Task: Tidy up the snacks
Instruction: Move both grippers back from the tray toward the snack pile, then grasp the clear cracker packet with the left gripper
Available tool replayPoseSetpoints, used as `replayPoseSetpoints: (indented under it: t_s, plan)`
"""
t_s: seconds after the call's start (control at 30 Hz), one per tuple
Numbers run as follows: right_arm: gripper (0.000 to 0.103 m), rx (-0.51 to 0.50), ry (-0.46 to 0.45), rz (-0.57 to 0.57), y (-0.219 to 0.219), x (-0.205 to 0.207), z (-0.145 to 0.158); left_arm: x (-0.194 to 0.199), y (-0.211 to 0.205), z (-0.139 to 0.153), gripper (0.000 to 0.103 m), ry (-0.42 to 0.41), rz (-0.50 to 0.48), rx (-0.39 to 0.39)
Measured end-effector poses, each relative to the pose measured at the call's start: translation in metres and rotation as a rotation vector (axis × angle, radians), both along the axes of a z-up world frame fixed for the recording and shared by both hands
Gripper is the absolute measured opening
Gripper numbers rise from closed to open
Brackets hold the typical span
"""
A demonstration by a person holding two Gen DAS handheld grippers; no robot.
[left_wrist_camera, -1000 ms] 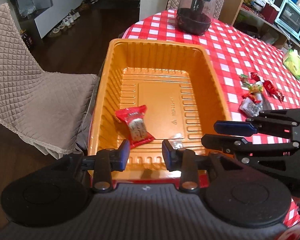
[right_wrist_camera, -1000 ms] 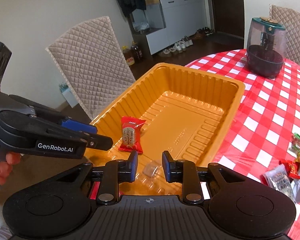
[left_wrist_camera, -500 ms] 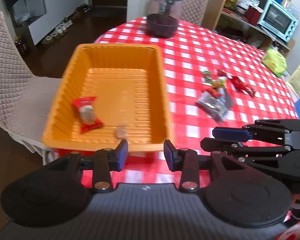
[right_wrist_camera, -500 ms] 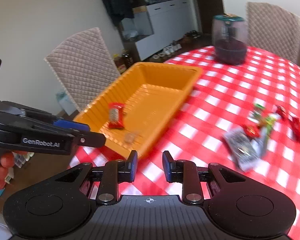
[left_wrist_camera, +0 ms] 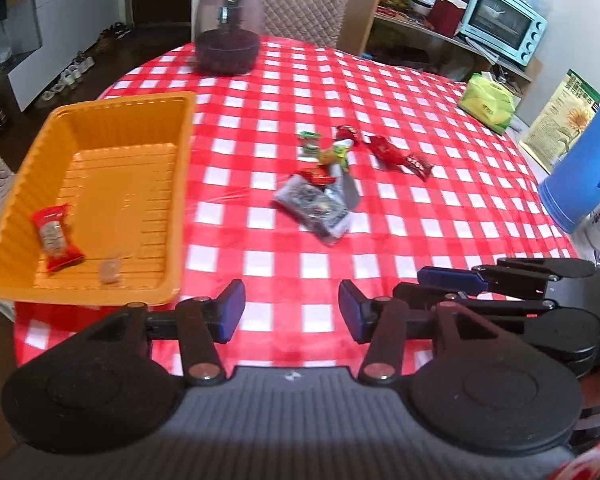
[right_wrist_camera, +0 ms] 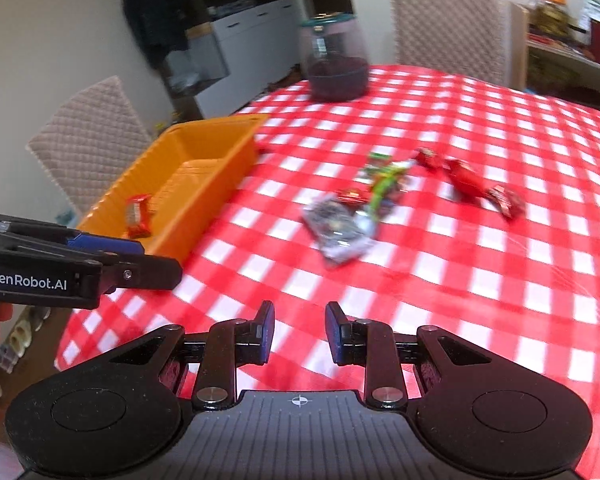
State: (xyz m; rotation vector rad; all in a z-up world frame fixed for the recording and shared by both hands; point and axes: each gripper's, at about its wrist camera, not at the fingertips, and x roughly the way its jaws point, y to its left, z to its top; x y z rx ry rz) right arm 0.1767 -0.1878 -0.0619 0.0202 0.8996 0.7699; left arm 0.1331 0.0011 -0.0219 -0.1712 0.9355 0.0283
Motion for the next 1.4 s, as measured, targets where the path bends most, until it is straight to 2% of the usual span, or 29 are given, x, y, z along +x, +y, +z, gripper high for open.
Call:
replayPoseSetpoints:
  t_s: [0.37,0.53,1.0,1.4]
  plan:
    - [0.028,-0.027,0.031,-0.126,-0.045,0.018,-0.018,0.034,-0.029,-0.024,0.052,-0.033,0.027,0.030]
    - [0.028,-0.036,0.039,-0.167,-0.056,0.034,-0.025,0.057,-0.036,-0.039,0.052,-0.021,0.057,0.029]
    - [0.028,-0.043,0.068,-0.235,-0.069,0.076,-0.041,0.124,-0.036,-0.076,0.052,-0.008,0.157,0.054]
    - [0.028,-0.048,0.070,-0.268,-0.069,0.105,-0.046,0.155,-0.028,-0.099,0.053,0.016,0.178,0.086]
